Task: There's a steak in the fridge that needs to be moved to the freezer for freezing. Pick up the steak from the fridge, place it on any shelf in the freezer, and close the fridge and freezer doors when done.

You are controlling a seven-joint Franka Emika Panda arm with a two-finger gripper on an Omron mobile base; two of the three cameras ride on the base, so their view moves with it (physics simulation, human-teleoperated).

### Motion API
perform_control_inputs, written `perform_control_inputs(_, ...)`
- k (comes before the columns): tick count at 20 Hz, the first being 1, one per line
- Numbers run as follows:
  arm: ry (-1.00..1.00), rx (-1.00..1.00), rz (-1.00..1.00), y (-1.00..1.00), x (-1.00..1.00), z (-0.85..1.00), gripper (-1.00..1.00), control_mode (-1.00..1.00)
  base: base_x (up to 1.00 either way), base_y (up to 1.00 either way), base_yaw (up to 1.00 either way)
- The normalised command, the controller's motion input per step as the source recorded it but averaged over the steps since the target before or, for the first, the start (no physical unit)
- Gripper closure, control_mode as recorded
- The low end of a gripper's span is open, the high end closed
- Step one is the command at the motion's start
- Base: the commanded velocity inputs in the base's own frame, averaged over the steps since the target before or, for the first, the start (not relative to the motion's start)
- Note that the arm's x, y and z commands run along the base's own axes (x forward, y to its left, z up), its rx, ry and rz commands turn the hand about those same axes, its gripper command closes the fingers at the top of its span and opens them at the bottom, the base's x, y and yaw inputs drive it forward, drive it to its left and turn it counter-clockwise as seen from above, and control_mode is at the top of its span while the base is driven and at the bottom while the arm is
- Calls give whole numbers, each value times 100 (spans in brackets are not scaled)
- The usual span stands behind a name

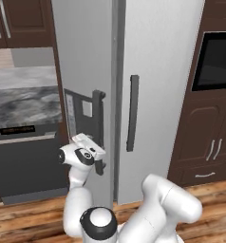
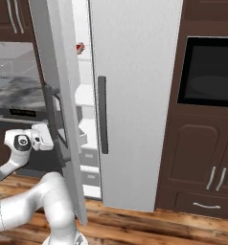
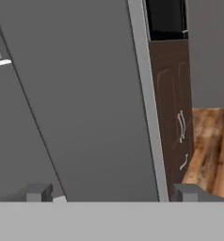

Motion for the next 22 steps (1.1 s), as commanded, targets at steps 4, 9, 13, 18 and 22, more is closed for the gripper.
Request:
perform_control_inputs(4,0,10,-1,-47,40,14,-100,-100,0,0,0)
perform_control_inputs(9,3,6,-4,-29,61,8,-100,-100,0,0,0)
perform_control_inputs(13,4,-6,-4,5,42,0,-100,-100,0,0,0)
perform_control_inputs(18,3,-28,-6,-3,45,0,-100,-100,0,0,0)
perform_control_inputs(22,8,-30,-3,-21,49,0,-100,-100,0,0,0)
